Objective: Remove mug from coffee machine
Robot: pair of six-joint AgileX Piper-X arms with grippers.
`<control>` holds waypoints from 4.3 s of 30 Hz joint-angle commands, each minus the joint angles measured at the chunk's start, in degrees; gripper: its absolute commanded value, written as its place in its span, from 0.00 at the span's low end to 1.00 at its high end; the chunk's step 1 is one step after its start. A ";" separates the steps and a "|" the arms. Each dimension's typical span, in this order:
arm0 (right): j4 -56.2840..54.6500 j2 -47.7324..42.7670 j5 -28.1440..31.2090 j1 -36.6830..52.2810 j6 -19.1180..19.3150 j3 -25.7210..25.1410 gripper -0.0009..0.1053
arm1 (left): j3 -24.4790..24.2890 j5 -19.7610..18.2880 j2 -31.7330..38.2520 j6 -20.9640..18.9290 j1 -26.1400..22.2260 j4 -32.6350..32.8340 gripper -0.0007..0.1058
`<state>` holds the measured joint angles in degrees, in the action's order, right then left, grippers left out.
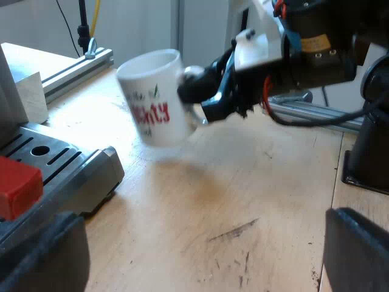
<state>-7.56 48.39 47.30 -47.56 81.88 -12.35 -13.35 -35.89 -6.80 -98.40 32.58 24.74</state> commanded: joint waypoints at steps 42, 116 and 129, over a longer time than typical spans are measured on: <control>66.55 27.33 -41.57 28.94 31.12 11.58 0.01 | 1.07 11.85 -0.02 0.15 0.23 -0.61 0.75; -10.45 -4.83 -28.30 14.51 13.13 -1.06 0.47 | -0.42 10.43 -0.02 -2.63 0.23 -2.13 0.75; -42.13 -9.95 -36.00 14.51 13.06 -19.05 0.47 | -12.10 17.25 -1.46 -6.97 0.23 18.13 0.75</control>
<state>-40.60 38.52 11.76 -32.88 94.63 -31.72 -23.01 -19.18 -6.80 -103.49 32.58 39.11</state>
